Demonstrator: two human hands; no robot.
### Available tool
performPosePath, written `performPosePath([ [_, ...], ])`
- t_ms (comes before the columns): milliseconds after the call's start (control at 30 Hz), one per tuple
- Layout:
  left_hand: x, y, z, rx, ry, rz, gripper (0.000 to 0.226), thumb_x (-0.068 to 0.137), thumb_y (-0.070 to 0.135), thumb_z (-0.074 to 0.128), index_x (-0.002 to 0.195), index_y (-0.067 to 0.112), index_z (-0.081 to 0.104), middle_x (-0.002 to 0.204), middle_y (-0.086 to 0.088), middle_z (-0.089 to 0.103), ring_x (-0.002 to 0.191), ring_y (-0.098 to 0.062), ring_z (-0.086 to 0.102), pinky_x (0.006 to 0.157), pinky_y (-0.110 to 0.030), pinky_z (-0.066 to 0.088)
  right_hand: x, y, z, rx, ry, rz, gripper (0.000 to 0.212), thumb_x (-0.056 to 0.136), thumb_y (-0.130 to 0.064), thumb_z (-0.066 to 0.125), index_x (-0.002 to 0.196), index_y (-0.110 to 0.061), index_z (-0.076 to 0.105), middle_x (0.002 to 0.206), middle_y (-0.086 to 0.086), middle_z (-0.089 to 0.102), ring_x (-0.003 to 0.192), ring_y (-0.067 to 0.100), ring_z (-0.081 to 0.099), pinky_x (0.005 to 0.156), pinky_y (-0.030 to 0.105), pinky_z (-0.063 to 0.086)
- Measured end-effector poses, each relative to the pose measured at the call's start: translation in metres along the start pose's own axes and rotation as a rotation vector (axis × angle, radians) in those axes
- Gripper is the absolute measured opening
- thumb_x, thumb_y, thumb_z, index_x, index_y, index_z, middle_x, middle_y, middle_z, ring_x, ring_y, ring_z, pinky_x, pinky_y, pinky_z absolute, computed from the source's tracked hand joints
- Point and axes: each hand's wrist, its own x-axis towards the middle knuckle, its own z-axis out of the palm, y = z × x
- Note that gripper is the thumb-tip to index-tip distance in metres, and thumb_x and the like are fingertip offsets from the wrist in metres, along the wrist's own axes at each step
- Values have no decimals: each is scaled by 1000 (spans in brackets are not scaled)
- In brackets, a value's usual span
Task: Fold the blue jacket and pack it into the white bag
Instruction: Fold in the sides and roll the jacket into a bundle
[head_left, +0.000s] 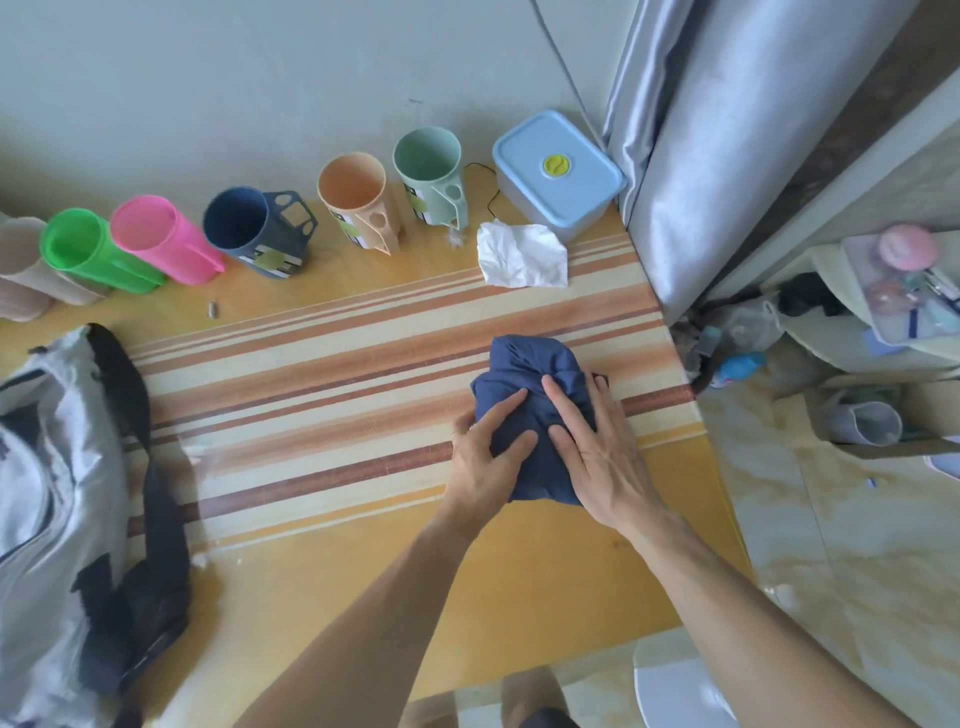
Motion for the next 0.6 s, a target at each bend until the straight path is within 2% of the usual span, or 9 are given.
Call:
performPosePath([
  [67,-14,6,-8,-91,-46,-18,46,97,28,63,138,49,55,136,12,55,120,-5,58,81,-19,58,-11,-17,-12,96,-43,-28,50,107,-49,22,154,-60,5,172,0,4,158,23,0,121,49,27],
  [100,-23,7,-13,-106,-47,-1,47,97,25,63,138,48,55,134,15,60,118,-2,60,81,-17,57,-18,-27,-17,128,-59,-52,51,107,-49,24,153,-61,7,171,-1,6,157,23,4,119,48,31],
  [167,-44,9,-28,-82,-7,56,49,95,20,64,135,48,57,131,18,64,117,-1,62,89,-22,57,-29,-49,-23,196,-79,-106,51,107,-48,28,153,-61,10,169,-3,12,154,19,15,118,45,35],
  [267,-84,16,-60,-148,82,103,51,93,11,68,131,46,63,125,16,70,110,-3,68,87,-26,59,-41,-89,-27,427,-11,-102,59,101,-52,45,152,-60,17,166,-9,17,153,4,16,118,34,34],
  [367,-126,23,-107,-256,157,140,52,93,5,68,130,43,65,126,12,71,114,-11,69,92,-36,60,-46,-139,-24,682,73,-21,89,82,-61,70,153,-56,18,162,-13,25,150,1,22,113,26,33],
  [433,-150,24,-139,-309,194,166,54,93,2,68,132,39,65,130,6,70,119,-18,68,96,-44,58,-44,-174,-18,889,-1,-8,98,76,-53,82,151,-59,18,154,-24,38,143,-2,37,108,24,42],
  [500,-171,20,-176,-329,229,186,55,93,-1,67,134,36,64,134,2,68,122,-22,66,100,-48,56,-44,-216,-11,1064,-153,-33,92,83,-36,82,150,-58,22,146,-30,48,132,-4,50,98,18,50],
  [600,-199,4,-234,-291,305,219,56,94,-1,66,136,35,62,138,0,65,124,-24,64,100,-48,55,-44,-281,13,1052,-265,-123,72,91,-25,73,148,-47,33,137,-20,60,123,4,61,94,27,56],
])
